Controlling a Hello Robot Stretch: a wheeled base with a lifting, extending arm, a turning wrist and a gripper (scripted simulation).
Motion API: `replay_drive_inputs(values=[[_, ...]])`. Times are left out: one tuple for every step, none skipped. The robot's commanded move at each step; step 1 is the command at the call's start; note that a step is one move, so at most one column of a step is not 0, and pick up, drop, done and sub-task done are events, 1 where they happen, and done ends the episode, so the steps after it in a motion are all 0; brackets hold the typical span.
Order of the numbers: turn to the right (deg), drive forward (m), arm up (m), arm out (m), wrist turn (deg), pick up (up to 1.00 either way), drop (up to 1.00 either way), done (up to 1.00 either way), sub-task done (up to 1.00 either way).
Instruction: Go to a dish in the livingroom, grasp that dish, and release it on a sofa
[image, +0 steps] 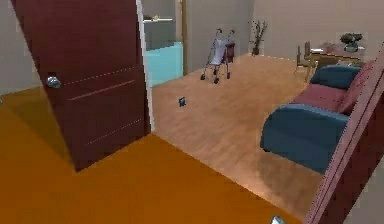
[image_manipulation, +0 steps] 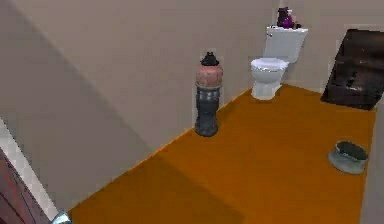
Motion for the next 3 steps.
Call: replay_drive_inputs(values=[[-30.0,0.0,0.0,0.0,0.0,0.0,0.0,0.0,0.0],[0.0,0.3,0.0,0.0,0.0,0.0,0.0,0.0,0.0],[42.0,0.0,0.0,0.0,0.0,0.0,0.0,0.0,0.0]])
